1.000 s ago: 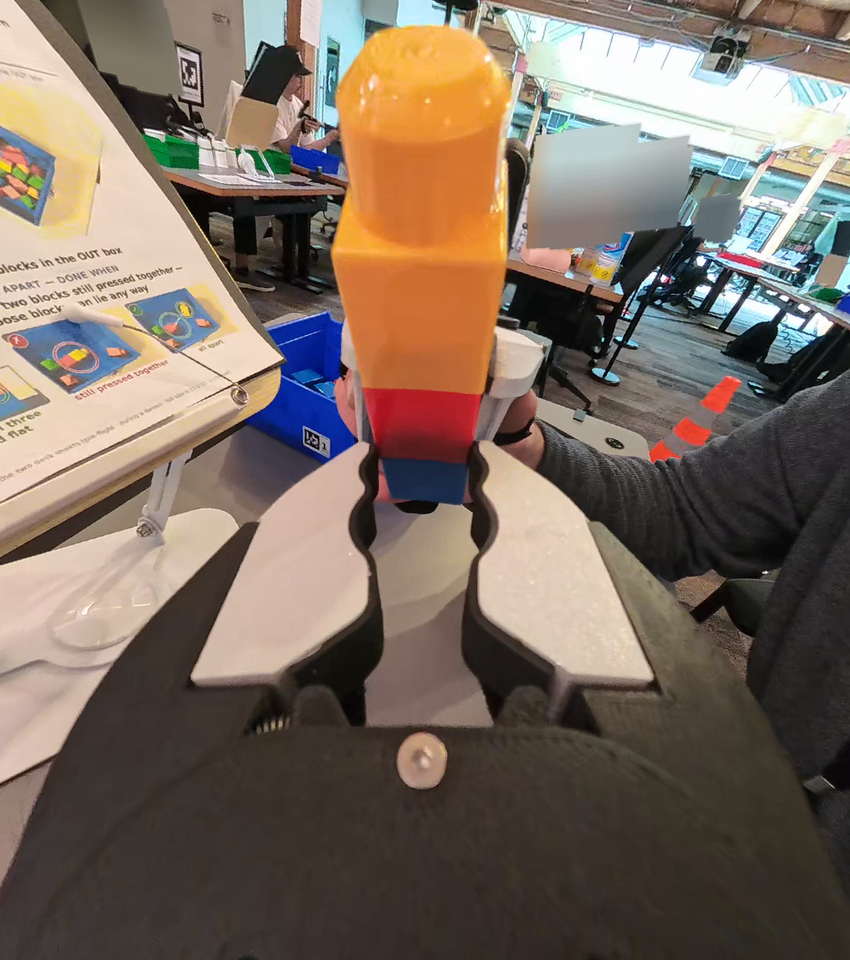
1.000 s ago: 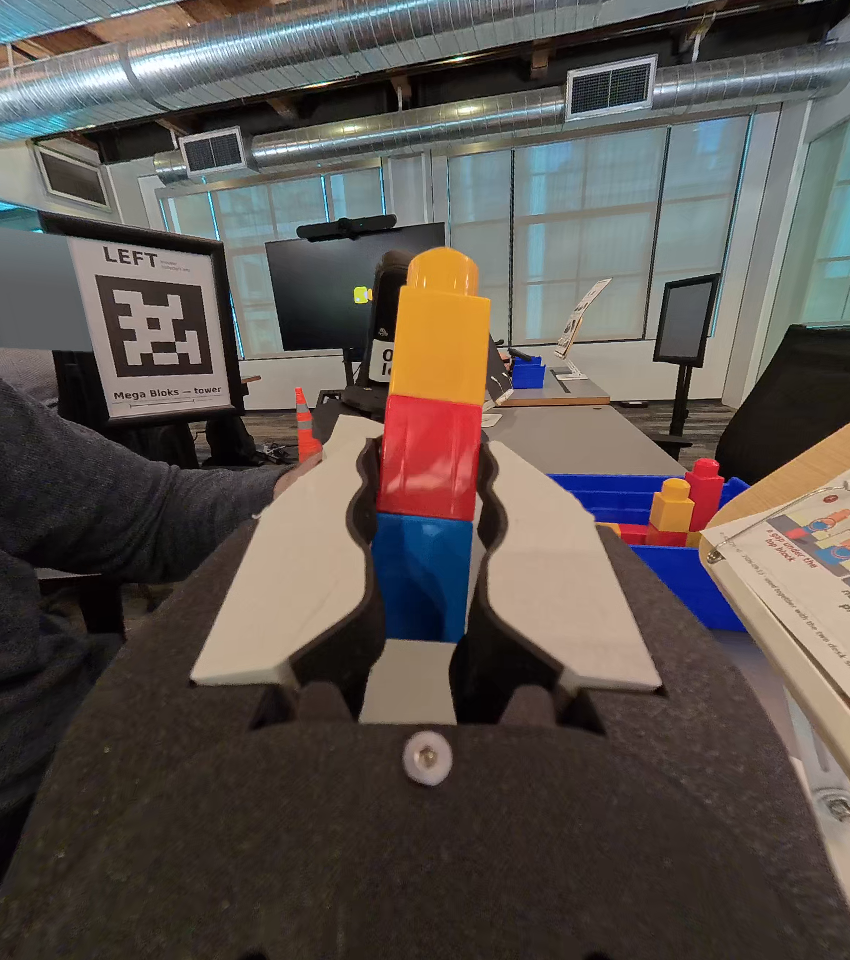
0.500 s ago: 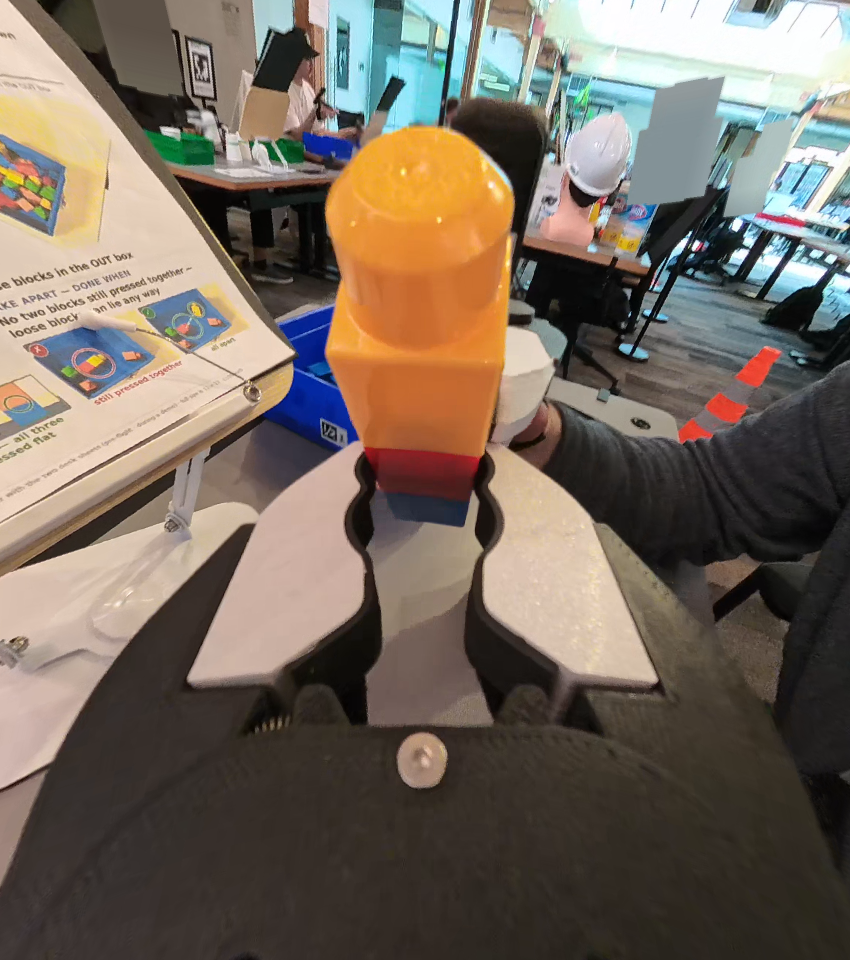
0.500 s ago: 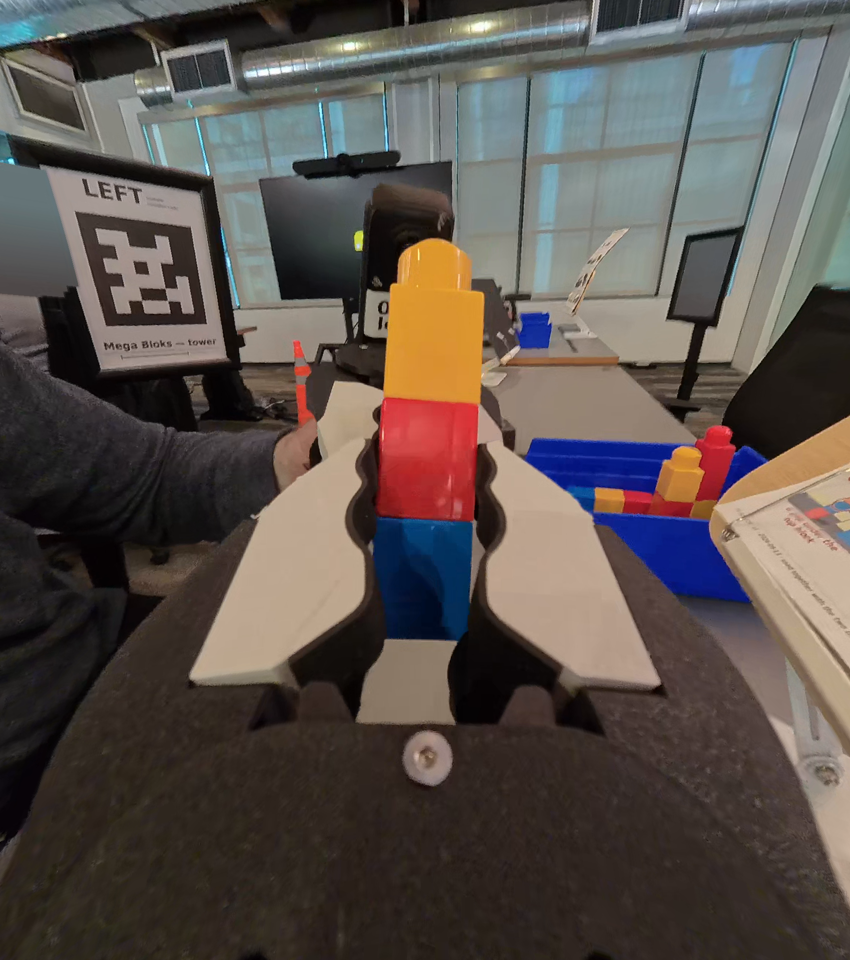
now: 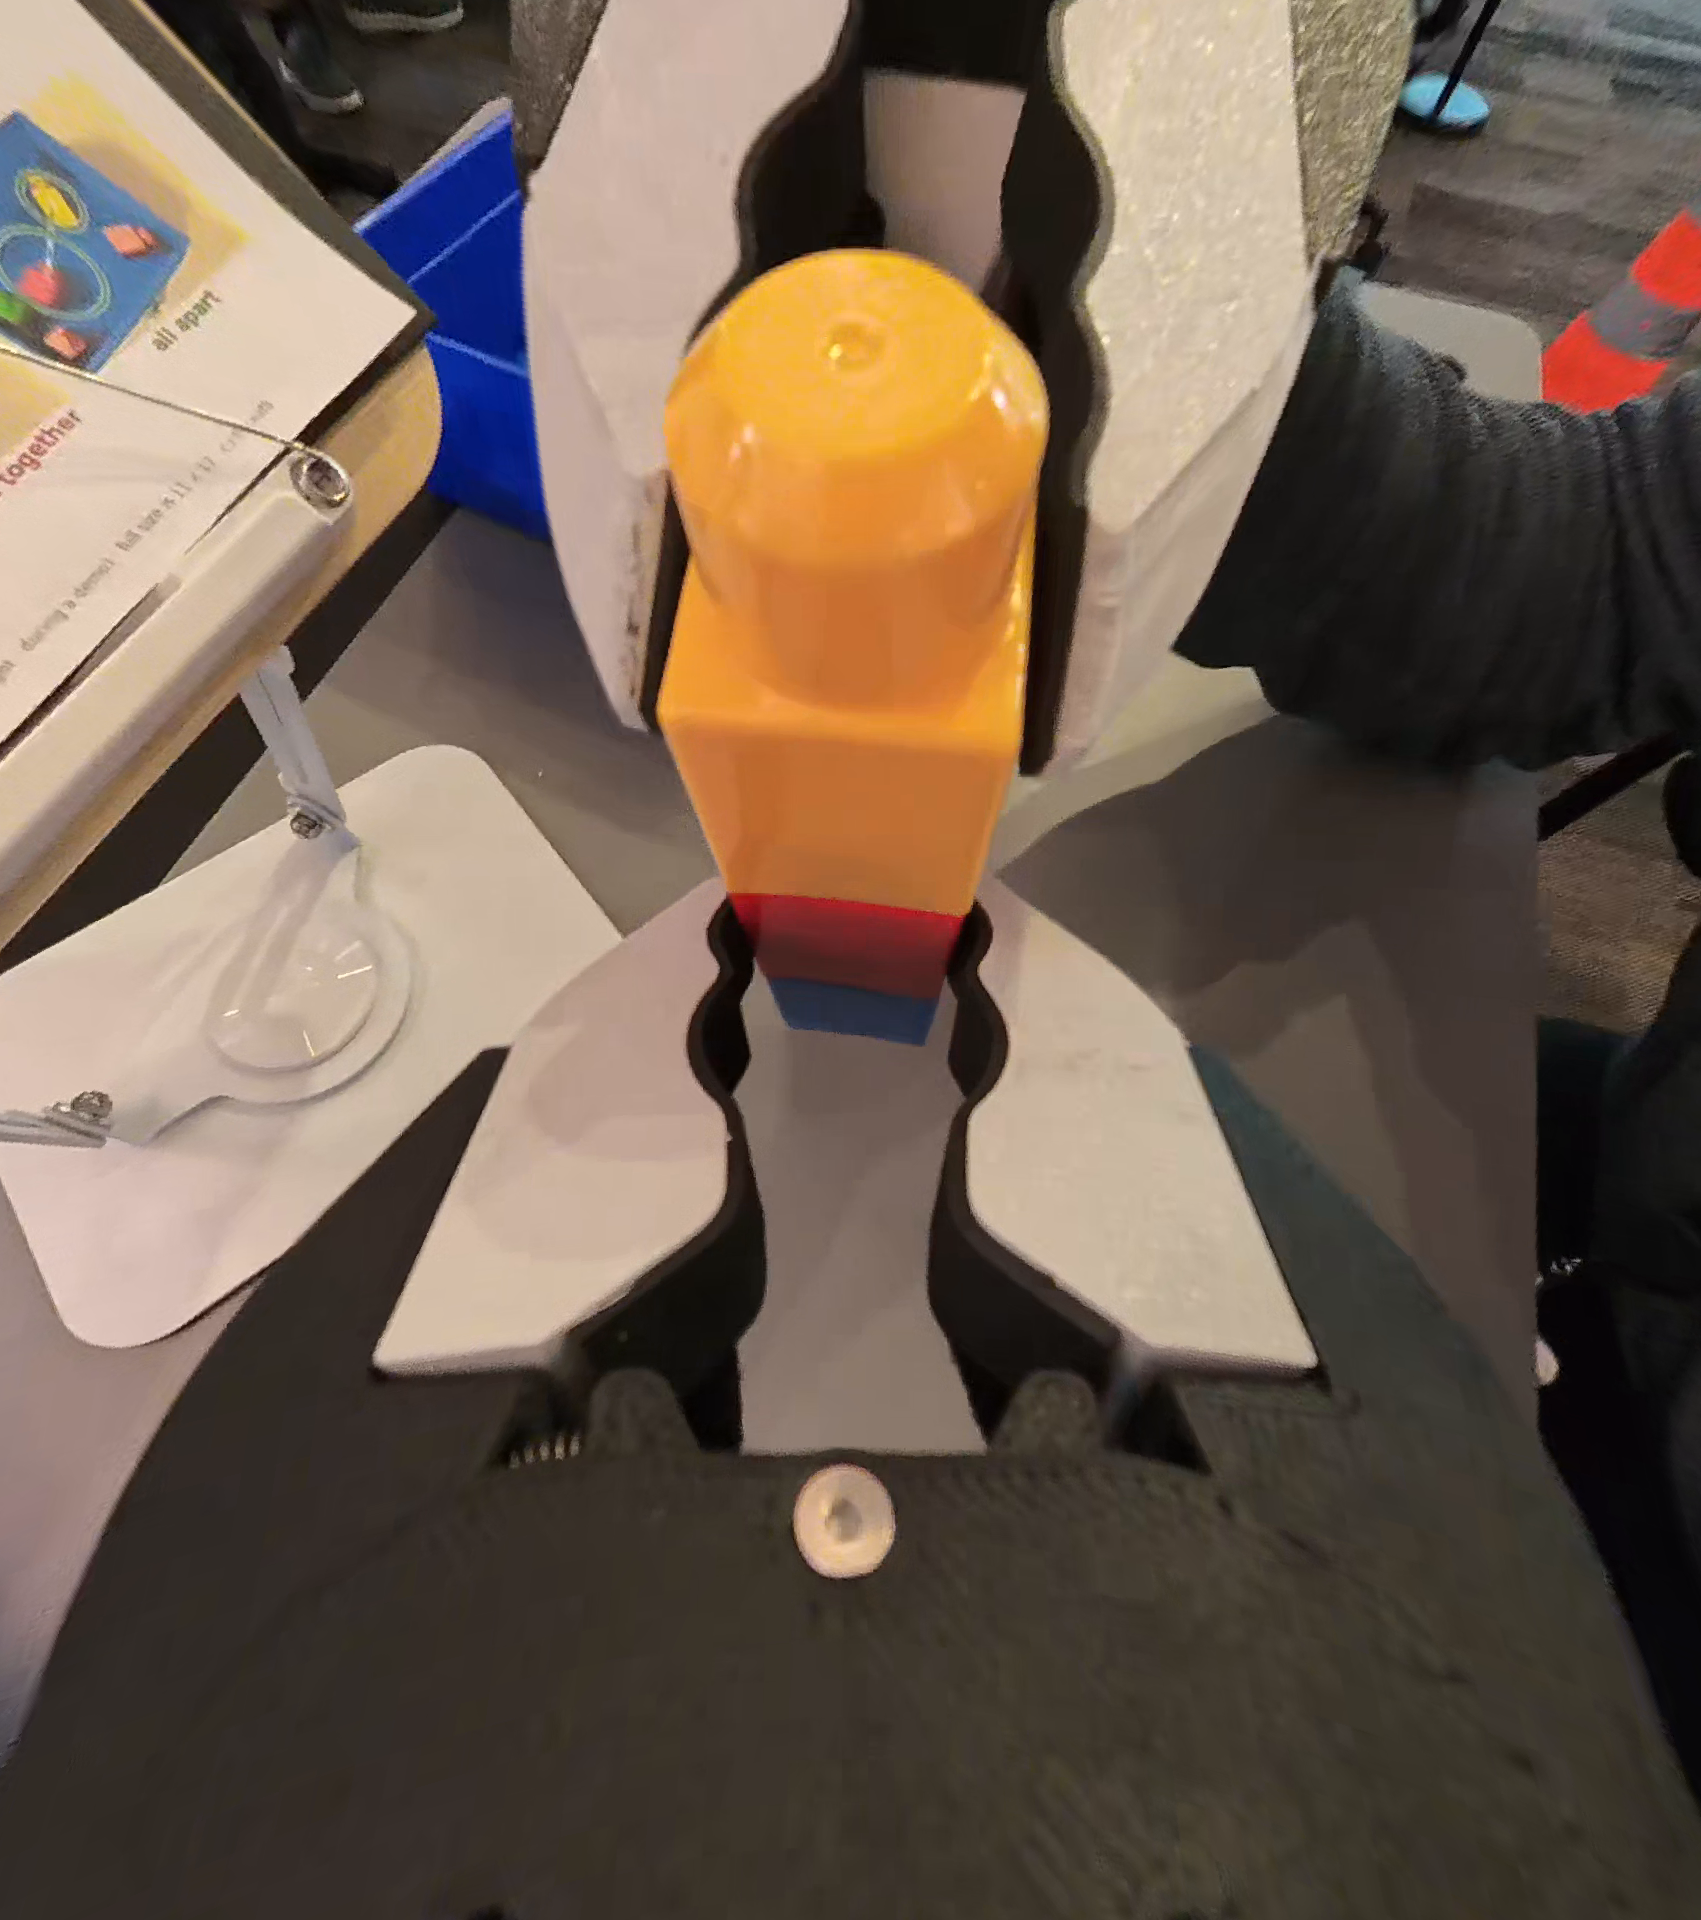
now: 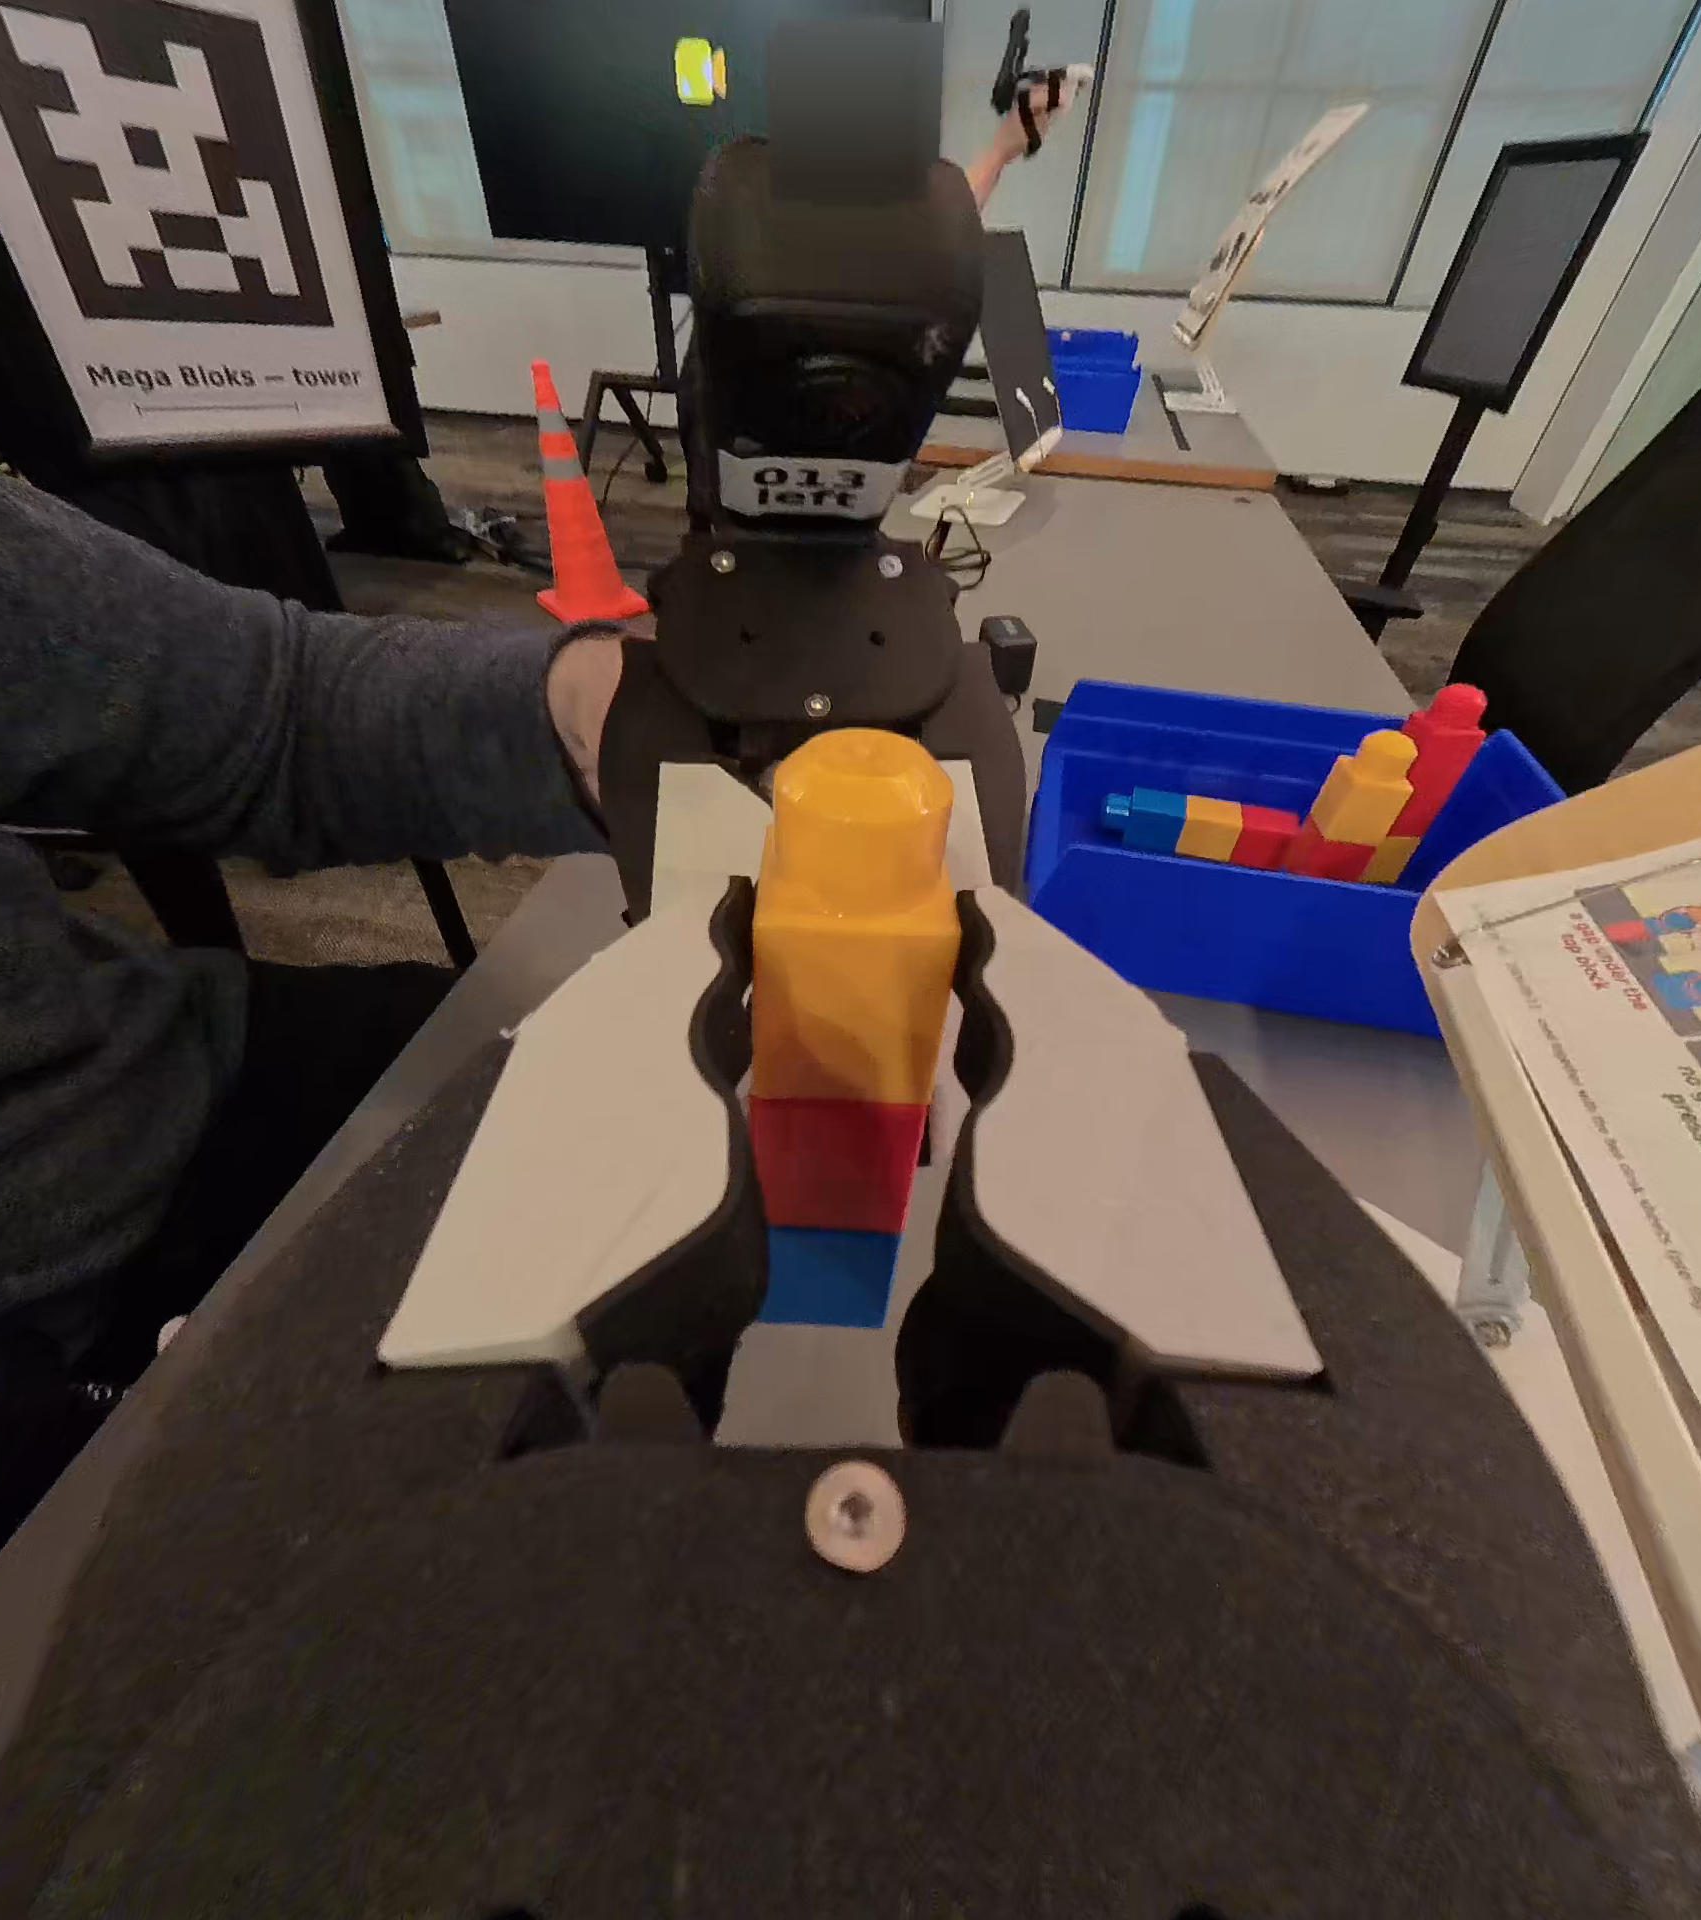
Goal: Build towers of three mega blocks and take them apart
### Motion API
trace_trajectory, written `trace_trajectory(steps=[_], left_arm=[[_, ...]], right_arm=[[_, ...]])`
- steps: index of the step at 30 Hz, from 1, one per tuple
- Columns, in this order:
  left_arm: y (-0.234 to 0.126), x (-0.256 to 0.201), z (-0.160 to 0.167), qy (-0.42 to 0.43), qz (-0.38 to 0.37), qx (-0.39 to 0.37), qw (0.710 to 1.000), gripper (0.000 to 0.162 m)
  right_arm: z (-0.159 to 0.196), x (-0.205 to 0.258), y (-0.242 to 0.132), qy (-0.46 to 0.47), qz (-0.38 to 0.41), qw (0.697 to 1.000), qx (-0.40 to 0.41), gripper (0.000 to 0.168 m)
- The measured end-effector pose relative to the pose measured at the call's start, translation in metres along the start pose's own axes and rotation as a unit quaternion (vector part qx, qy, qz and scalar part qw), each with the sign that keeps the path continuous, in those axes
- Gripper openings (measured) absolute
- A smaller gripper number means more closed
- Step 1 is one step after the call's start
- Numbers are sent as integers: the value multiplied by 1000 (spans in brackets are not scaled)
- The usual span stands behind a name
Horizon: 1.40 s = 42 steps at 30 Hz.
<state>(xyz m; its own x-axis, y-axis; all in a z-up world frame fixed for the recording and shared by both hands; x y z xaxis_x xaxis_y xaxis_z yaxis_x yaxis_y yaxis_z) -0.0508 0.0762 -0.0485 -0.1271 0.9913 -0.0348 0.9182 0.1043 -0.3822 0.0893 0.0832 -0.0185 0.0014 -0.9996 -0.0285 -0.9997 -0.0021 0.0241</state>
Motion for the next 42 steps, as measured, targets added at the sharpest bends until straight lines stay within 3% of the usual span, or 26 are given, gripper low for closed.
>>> trace_trajectory(steps=[4,7,8,11,13,15,18,23,24,27,30,33,35,38,42], left_arm=[[-5,2,-1,8,-23,14,1000,37],[-1,3,12,37,-54,87,994,36],[0,2,15,29,-49,79,995,36],[-1,0,13,17,-45,64,997,36],[-4,4,12,19,-54,63,996,36],[-4,8,16,5,-55,57,997,36],[-5,9,23,-3,-52,60,997,36],[-6,6,17,-2,-50,40,998,36],[-5,5,15,-2,-48,38,998,36],[0,5,13,-1,-45,35,998,36],[5,5,13,-8,-38,30,999,36],[8,5,11,-11,-34,24,999,36],[9,3,7,-6,-32,28,999,36],[10,0,2,3,-24,38,999,36],[9,-2,-5,18,-28,52,998,36]], right_arm=[[1,-4,4,43,14,998,-34,36],[-9,-11,-7,95,42,989,-101,36],[-13,-11,-14,85,56,989,-104,36],[-22,-12,-31,27,109,992,-65,36],[-27,-17,-51,39,117,990,-67,36],[-28,-27,-82,30,181,983,-30,36],[-21,-44,-146,37,299,952,43,36],[0,-54,-249,100,442,889,67,41],[6,-56,-264,114,472,871,79,53],[11,-57,-285,115,523,839,99,55],[-4,-51,-257,72,480,868,105,53],[-25,-36,-187,36,302,951,54,50],[-28,-23,-135,23,174,983,45,50],[-17,-7,-68,10,57,996,74,56],[4,1,-15,21,2,994,106,55]])
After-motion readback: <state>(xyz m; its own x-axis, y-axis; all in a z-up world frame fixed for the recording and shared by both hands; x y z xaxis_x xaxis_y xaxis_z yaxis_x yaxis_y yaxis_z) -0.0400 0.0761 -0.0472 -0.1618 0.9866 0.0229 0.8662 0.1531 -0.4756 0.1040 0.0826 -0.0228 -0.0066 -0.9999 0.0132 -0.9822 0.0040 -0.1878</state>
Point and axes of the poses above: each gripper's, where its closed fingertips meet, y out along the fingers, z out of its underside, x = y × z across the jaws, the point moved 9 cm from there along -y, back along the fingers, and after that the axes turned 11 degrees about -x, right-handed, at the moved point
